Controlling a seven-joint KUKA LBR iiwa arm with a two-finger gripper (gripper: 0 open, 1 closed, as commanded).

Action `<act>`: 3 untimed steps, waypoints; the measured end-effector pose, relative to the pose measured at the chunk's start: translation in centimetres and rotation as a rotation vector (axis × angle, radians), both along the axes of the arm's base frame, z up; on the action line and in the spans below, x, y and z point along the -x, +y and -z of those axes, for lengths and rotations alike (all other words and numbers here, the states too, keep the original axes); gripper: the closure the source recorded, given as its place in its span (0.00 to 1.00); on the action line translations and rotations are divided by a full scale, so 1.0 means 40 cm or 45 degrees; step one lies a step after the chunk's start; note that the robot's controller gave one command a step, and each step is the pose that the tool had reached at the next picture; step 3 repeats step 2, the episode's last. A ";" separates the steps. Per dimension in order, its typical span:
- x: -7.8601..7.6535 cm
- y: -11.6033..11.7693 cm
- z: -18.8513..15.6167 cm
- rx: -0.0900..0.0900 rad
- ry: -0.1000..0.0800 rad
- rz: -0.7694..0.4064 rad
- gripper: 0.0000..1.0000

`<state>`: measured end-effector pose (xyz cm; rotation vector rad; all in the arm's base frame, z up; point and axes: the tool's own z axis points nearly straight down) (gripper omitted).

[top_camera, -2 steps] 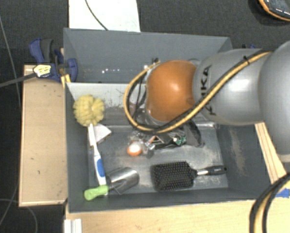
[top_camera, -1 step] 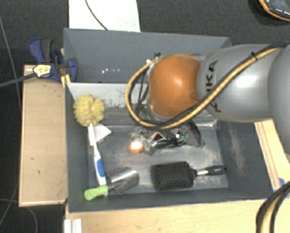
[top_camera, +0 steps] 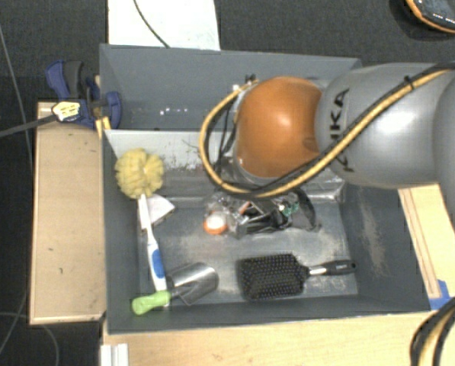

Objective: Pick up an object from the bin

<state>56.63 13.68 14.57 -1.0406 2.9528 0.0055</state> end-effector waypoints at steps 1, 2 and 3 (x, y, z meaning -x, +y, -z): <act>0.000 0.000 -0.013 0.000 0.000 0.003 1.00; -0.001 0.001 -0.019 -0.003 -0.003 0.006 1.00; -0.001 0.001 -0.019 -0.003 -0.003 0.006 1.00</act>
Offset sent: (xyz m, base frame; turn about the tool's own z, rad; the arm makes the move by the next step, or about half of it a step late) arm -0.0001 0.0001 0.0066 0.0008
